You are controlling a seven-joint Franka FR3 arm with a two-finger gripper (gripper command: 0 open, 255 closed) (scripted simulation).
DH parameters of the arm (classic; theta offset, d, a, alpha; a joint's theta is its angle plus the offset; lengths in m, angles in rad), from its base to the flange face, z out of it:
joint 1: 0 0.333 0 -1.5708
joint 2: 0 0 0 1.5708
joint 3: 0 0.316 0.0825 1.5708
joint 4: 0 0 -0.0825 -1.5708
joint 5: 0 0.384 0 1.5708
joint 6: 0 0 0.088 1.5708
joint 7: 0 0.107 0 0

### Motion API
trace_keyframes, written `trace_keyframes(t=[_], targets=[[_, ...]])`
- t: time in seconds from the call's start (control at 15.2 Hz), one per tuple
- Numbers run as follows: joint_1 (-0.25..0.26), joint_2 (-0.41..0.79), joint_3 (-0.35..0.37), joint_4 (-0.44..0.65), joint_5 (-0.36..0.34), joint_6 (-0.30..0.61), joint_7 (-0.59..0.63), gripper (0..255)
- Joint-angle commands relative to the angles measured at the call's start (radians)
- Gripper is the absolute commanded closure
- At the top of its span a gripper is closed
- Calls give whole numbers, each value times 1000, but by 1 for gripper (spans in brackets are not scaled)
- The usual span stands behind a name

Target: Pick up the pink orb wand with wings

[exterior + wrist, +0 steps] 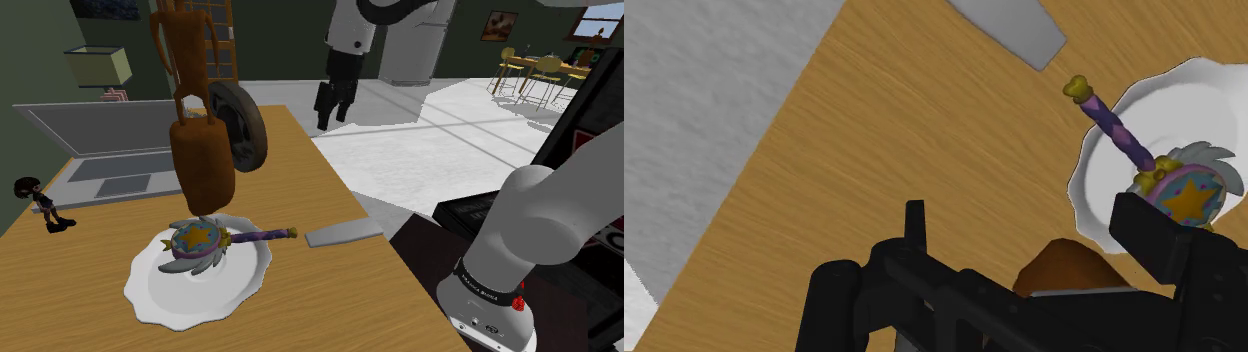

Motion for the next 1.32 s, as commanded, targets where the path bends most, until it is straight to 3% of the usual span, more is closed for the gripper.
trace_keyframes(t=[0.0, 0.59, 1.25], targets=[[22, 58, 27, 16, -7, 41, -17, 0], [105, 296, 140, 94, -80, 181, -79, 0], [204, 565, 244, 204, -240, 295, -102, 0]])
